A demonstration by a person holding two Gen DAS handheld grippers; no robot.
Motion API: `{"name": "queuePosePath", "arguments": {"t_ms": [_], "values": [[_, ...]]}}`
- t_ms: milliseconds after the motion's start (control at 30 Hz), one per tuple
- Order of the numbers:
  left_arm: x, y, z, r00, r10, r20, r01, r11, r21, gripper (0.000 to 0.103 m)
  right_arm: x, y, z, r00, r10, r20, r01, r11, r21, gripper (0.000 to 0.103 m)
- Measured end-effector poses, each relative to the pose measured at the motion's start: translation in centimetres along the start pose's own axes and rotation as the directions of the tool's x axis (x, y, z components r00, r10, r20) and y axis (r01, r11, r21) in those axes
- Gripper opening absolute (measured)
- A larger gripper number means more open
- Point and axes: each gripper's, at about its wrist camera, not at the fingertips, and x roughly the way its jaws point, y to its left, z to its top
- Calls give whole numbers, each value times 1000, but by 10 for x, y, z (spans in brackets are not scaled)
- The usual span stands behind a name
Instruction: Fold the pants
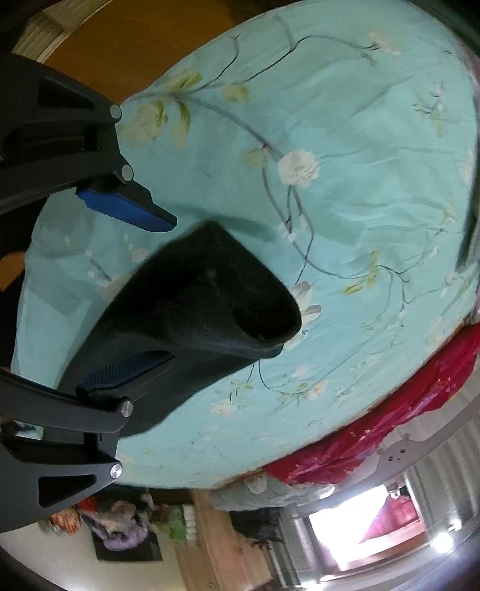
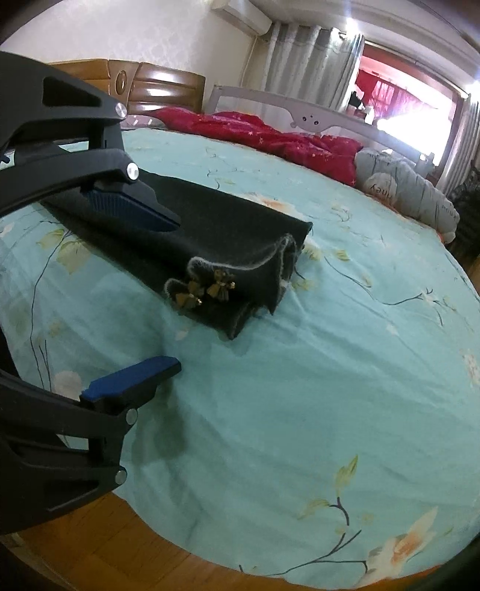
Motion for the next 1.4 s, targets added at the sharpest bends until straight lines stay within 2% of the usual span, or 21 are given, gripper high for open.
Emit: {"name": "queuePosePath", "arguments": {"t_ms": [67,167,233,267,300,333,367,400,467,533,600,667,767,1033,1167,1333,1400], "values": [[5,-3,0,1000,-27,-12,27,999,-18,69,-3,1,0,1000,10,10,-11,1000,16,73],[20,-14,0,1000,-12,-17,12,1000,14,72,-4,6,3,996,84,23,-84,996,18,73],[36,-20,0,999,39,-26,-38,999,35,69,5,10,6,998,68,8,-68,998,13,72],[43,-22,1,998,58,-36,-56,998,41,59,10,10,7,998,59,-2,-59,998,22,72],[47,-24,0,997,55,-46,-53,997,50,26,12,10,8,998,57,3,-57,998,36,66],[49,-25,0,997,44,-68,-40,998,52,21,13,14,9,998,63,8,-63,997,36,40],[48,-27,-1,996,29,-80,-25,999,48,22,14,18,11,998,59,-3,-59,998,14,22],[43,-28,-2,998,21,-62,-18,998,56,22,14,25,13,998,54,-21,-54,998,-27,11],[36,-30,-3,999,9,-43,-5,996,88,22,3,39,13,997,77,12,-75,993,-95,11],[39,-26,-4,999,22,-48,-17,995,94,23,1,44,12,998,61,15,-59,991,-121,11],[50,-17,-5,996,48,-80,-43,997,62,23,10,39,10,1000,10,2,-10,993,-119,11],[55,-7,-6,995,21,-95,-20,1000,14,23,25,28,6,997,-67,-33,63,991,-114,12],[54,-6,-6,995,10,-100,-9,1000,12,25,26,19,2,999,-32,-17,31,997,-75,12],[53,-12,-9,995,36,-90,-34,999,29,28,30,19,0,1000,-25,-4,25,997,-69,15],[54,-19,-7,994,24,-106,-22,999,23,40,24,19,-1,999,-49,-5,49,996,-72,18],[37,-27,-10,990,70,-121,-57,992,113,48,6,23,-2,991,-128,38,132,985,-112,33],[18,-29,-16,990,91,-105,-70,980,184,48,-4,20,-1,987,-153,54,158,981,-109,34]]}}
